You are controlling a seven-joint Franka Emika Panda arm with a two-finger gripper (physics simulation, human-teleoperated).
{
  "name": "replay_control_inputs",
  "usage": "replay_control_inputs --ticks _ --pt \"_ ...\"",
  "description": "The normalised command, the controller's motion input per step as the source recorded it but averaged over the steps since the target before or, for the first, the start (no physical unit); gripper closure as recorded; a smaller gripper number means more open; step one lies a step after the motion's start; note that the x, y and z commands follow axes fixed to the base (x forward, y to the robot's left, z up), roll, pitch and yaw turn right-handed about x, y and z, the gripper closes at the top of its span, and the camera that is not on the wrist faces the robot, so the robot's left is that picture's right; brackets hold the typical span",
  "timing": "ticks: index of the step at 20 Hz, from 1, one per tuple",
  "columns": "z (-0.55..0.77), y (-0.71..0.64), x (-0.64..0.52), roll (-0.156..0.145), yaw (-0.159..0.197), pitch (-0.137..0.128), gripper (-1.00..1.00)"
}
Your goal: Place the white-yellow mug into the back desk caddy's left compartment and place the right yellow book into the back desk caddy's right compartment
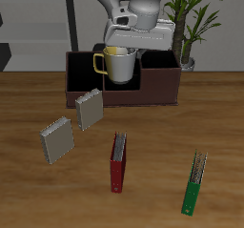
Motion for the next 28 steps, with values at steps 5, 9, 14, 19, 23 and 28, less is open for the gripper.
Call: replay_control_inputs --ticks 5,9,14,19,23,28 --pt "0.15 -0.50 -0.20 0.048 -0.035 -0.004 1.00" --pt "0.08 -0.34 -0.21 0.072 -0.032 0.003 1.00" --pt "0.03 -0.24 -0.10 0.046 -0.034 0.019 1.00" --pt "0.01 -0.09 -0.08 0.009 0.019 -0.030 1.00" --pt "-0.10 -0.06 -0.13 -0.005 -0.015 0.019 1.00" --pt "-0.13 -0.02 -0.11 -0.022 -0.018 -0.002 1.00"
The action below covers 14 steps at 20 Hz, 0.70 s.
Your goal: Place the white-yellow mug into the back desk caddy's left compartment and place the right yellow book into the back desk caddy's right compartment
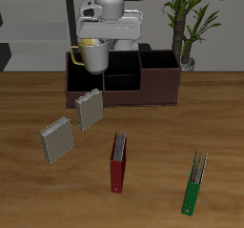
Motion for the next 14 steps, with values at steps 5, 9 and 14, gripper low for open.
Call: replay_control_inputs --ticks 5,9,14 --pt "-0.15 0.01 -0.16 -0.015 -0.021 0.017 1.00" --pt "-0.10 -0.04 -0.16 0.005 -0.018 0.021 1.00" --pt "-0.14 -0.08 -0.21 -0.021 0.000 0.025 1.00"
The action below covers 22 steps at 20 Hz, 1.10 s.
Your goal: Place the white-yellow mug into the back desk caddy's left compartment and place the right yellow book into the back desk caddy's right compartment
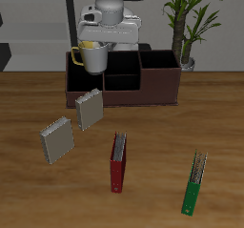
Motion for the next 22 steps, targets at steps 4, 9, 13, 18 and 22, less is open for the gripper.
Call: replay_control_inputs --ticks 4,9,13,18,22 --pt "-0.03 -0.05 -0.23 -0.013 0.015 -0.025 1.00" --pt "-0.04 -0.22 -0.12 -0.040 -0.035 -0.005 1.00" --pt "-0.13 -0.15 -0.09 -0.013 -0.016 0.018 1.00" --pt "-0.16 0.04 -0.09 0.012 -0.013 0.027 1.00" --pt "-0.22 0.05 -0.05 0.022 -0.028 0.052 1.00"
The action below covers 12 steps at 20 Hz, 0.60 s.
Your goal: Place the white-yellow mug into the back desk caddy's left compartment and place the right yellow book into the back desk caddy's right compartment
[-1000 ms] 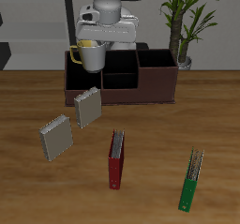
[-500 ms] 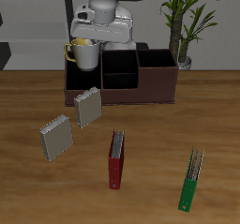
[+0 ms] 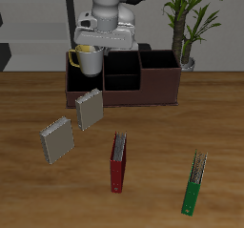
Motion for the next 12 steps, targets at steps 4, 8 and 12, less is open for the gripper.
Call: replay_control_inputs --ticks 4,8,12 --pt "-0.14 0.09 -0.05 0.022 -0.019 0.030 1.00" --pt "-0.11 -0.01 0.01 -0.006 -0.037 0.018 1.00" --pt "-0.04 -0.05 0.00 -0.007 -0.029 0.009 1.00"
